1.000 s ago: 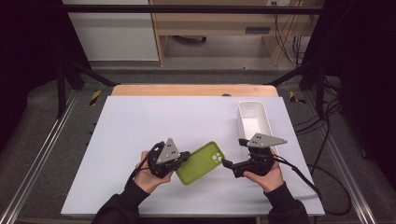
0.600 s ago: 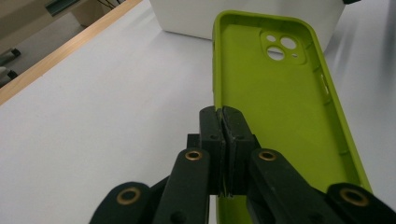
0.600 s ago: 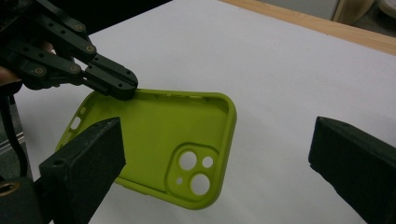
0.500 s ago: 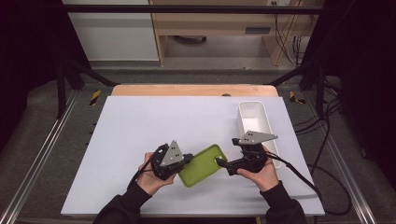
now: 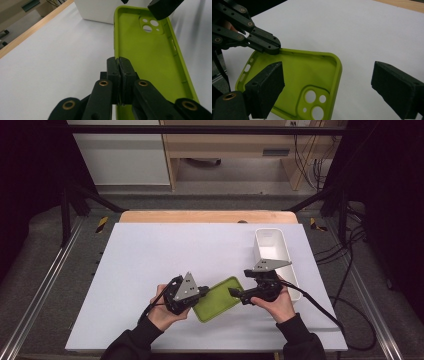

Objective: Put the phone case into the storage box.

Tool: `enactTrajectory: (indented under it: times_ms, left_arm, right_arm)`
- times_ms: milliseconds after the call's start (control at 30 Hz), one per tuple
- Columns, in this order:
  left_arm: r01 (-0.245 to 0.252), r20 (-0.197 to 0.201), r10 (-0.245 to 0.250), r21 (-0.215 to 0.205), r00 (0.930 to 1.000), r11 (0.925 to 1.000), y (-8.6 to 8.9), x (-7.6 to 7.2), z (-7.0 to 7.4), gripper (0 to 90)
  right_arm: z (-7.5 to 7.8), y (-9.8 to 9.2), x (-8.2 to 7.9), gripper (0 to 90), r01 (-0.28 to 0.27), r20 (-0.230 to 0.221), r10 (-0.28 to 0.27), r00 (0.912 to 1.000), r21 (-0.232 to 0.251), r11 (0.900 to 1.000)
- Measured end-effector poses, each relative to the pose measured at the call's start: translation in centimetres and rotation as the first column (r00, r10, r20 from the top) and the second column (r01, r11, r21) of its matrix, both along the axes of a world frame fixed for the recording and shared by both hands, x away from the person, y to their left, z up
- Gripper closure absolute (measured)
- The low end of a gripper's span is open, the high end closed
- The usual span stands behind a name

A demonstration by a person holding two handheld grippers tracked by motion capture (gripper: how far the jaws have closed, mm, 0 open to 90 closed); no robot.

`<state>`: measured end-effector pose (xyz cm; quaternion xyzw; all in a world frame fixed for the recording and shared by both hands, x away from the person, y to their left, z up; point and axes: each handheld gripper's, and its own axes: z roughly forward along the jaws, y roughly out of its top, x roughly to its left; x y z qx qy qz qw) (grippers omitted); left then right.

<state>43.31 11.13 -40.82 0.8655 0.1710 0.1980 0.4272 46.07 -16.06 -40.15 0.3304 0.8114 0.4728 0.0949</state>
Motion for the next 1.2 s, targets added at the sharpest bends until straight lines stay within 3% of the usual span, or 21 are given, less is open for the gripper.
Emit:
enactTrajectory:
  times_ms: [200,500,733,933,1200]
  left_arm:
    - [0.005,0.002,-0.005,-0.004,1.0,1.0,0.0,-0.1,0.1,87.8]
    - [0.015,0.018,-0.015,-0.008,0.9997,0.9999,-0.1,-0.4,0.4,87.9]
    - [0.021,0.032,-0.021,-0.005,0.9993,0.9998,-0.2,-0.7,0.6,87.9]
    - [0.021,0.04,-0.021,-0.001,0.999,0.9998,-0.2,-0.8,0.6,87.8]
    - [0.023,0.046,-0.024,0.012,0.9987,0.9997,-0.2,-0.8,0.5,87.9]
  right_arm:
    - [-0.1,0.1,0.2,16.4,-0.007,-0.024,0.007,0.9997,0.001,1.0]
    - [-0.2,0.0,0.6,32.2,-0.034,-0.072,0.035,0.9968,0.013,0.999]
    - [-0.1,-0.3,0.9,44.5,-0.056,-0.153,0.061,0.9864,0.032,0.998]
    - [-0.1,-0.3,1.1,54.8,-0.076,-0.176,0.081,0.981,0.04,0.996]
    - [0.2,-0.8,1.1,66.1,-0.06,-0.201,0.069,0.9773,0.053,0.997]
